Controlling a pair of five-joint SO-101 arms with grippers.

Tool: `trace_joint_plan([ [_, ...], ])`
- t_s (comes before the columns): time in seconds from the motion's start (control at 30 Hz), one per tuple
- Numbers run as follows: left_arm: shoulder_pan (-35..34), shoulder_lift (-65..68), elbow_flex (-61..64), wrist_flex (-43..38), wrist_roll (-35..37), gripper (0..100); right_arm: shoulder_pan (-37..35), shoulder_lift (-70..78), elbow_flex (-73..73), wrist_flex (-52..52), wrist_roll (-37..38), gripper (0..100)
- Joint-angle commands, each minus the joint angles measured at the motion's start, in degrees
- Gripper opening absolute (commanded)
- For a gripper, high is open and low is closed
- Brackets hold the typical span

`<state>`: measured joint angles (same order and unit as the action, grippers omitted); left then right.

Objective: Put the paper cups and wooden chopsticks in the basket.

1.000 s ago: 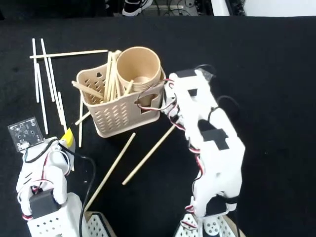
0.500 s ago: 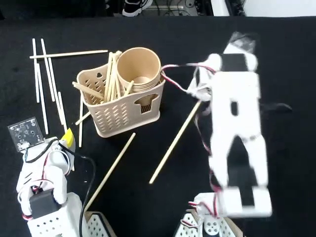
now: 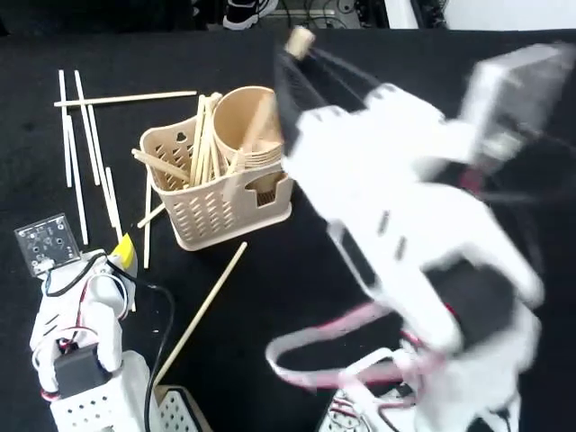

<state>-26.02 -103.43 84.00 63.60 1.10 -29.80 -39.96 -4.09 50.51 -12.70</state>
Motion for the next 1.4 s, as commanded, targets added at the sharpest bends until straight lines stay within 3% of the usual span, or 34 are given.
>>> trace_joint_plan([
  [0.0, 0.40, -0.26, -0.13, -0.18, 0.18, 26, -4.04, -1.01, 15.78, -25.41, 5.10, 1.1],
  [0.13, 0.40, -0.26, -0.13, -0.26, 0.18, 26, -6.51, -1.01, 29.41, -45.01, 12.48, 1.1],
  [0.23, 0.40, -0.26, -0.13, -0.26, 0.18, 26, -6.68, -1.01, 35.38, -48.18, 15.21, 1.1],
  [0.53, 0.40, -0.26, -0.13, -0.35, 0.18, 26, -6.77, -1.01, 46.81, -48.00, 21.36, 1.5],
  [0.77, 0.40, 0.00, -0.22, -0.35, 0.09, 26, -9.58, -1.10, 44.35, -41.05, 21.10, 26.0],
  [0.87, -0.04, 0.09, -0.84, -0.44, -0.35, 26, -10.46, -1.45, 39.25, -36.84, 21.01, 31.1],
  [1.03, -3.56, 0.62, -4.35, 0.26, -0.62, 26, -8.88, -4.00, 28.88, -26.81, 21.01, 26.4],
  [1.23, -6.02, 14.86, -13.23, 0.18, -2.81, 26, -1.67, -17.10, 24.48, -14.51, 21.01, 0.5],
  [1.37, -4.70, 32.70, -20.88, -0.35, -7.03, 26, 8.79, -26.68, 32.13, -11.69, 21.01, 3.3],
])
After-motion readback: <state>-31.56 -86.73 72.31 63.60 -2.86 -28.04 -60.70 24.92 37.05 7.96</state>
